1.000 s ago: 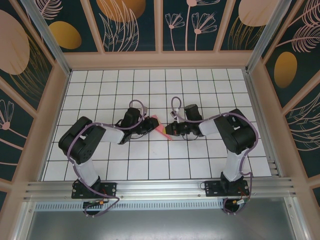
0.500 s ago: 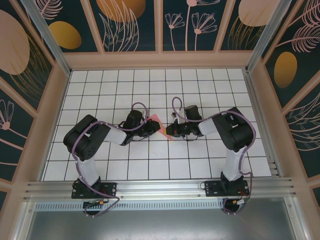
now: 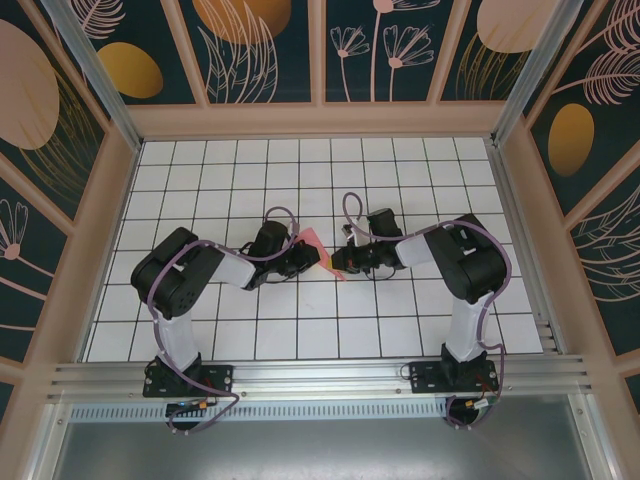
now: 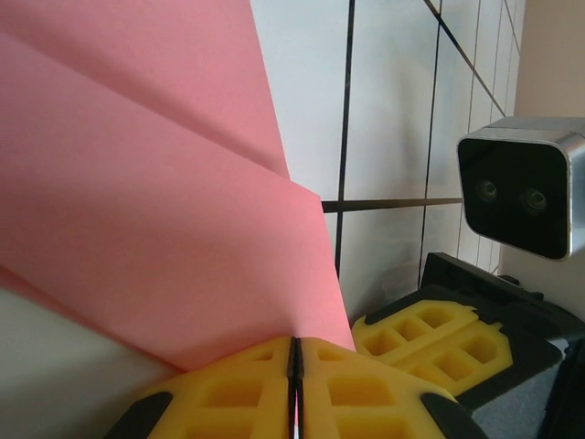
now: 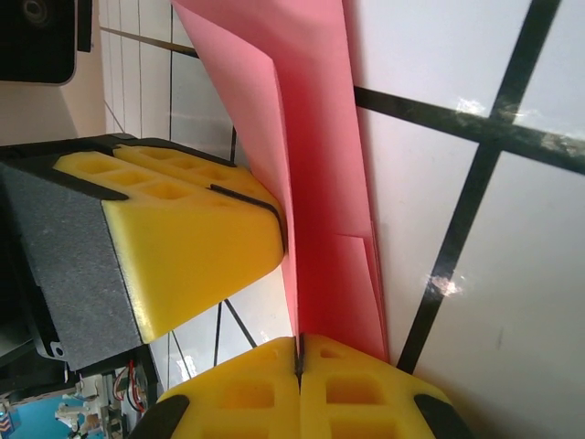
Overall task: Fold a paper plane with a square sheet of paper (pick it up from the middle)
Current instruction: Fold the wing for the fifth time at the center of the table.
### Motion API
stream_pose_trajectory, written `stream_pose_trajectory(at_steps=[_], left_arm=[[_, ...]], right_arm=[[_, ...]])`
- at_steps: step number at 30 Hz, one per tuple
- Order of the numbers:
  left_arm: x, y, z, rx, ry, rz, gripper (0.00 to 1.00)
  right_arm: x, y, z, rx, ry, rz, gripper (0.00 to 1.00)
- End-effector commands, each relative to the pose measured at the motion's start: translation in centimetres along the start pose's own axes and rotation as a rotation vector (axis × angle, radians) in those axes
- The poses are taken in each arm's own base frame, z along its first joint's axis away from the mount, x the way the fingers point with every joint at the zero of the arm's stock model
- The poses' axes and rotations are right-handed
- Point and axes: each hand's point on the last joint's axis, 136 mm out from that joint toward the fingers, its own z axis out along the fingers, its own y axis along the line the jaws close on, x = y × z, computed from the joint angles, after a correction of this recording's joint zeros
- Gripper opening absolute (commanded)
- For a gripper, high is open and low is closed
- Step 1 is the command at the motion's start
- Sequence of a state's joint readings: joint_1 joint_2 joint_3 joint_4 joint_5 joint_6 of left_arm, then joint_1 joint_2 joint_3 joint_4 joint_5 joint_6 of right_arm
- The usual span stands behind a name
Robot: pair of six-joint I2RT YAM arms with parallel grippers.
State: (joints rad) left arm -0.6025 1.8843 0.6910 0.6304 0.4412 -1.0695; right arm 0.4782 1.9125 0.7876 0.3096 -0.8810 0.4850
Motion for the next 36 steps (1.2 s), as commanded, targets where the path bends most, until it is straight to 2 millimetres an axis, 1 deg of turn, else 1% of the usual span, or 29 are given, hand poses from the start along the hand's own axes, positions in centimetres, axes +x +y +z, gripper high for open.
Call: stream_pose_trajectory(at_steps=[1,5,7,11,15,17,24,27,30,33,36], left_arm=[[0.4,2.4,0.4,-0.102,0.005,-0.022,0.12],[0.3,3.6,0.3,-0.168,0.000,-0.037,0.11],[0.3,4.4,0.3,-0.211,-0.003,-0.040,0.11],[0.3,4.8,0.4,-0.235,0.003,-0.039,0.11],[0.3,4.8,0.4,-0.237,0.007,-0.035,0.11],[0.3,4.7,0.5,-0.233,0.008,-0.032,0.11],[0.4,4.6,0.4,-0.234,0.012,-0.030,0.11],[0.4,4.6,0.4,-0.233,0.012,-0.032,0.11],[0.4,4.7,0.4,-0.235,0.013,-0.034,0.11],[0.5,4.8,0.3,-0.240,0.013,-0.036,0.11],[0.5,5.0,0.2,-0.247,0.014,-0.038,0.11]], right_arm=[[0.1,-1.0,0.0,0.047,0.015,0.013,0.02],[-0.3,0.1,-0.5,0.036,0.013,0.003,0.08],[-0.3,1.1,-0.9,0.020,0.011,0.003,0.13],[0.2,1.6,-1.5,0.045,0.015,0.001,0.16],[0.9,0.9,-1.6,0.075,0.031,0.010,0.16],[1.0,0.1,-1.4,0.103,0.040,0.023,0.16],[2.0,-1.7,-0.8,0.143,0.071,0.059,0.09],[2.1,-2.1,-0.7,0.152,0.080,0.067,0.08],[1.9,-1.8,-0.8,0.151,0.078,0.064,0.08],[1.7,-0.6,-1.2,0.126,0.067,0.046,0.12],[1.6,0.3,-1.8,0.116,0.057,0.032,0.14]])
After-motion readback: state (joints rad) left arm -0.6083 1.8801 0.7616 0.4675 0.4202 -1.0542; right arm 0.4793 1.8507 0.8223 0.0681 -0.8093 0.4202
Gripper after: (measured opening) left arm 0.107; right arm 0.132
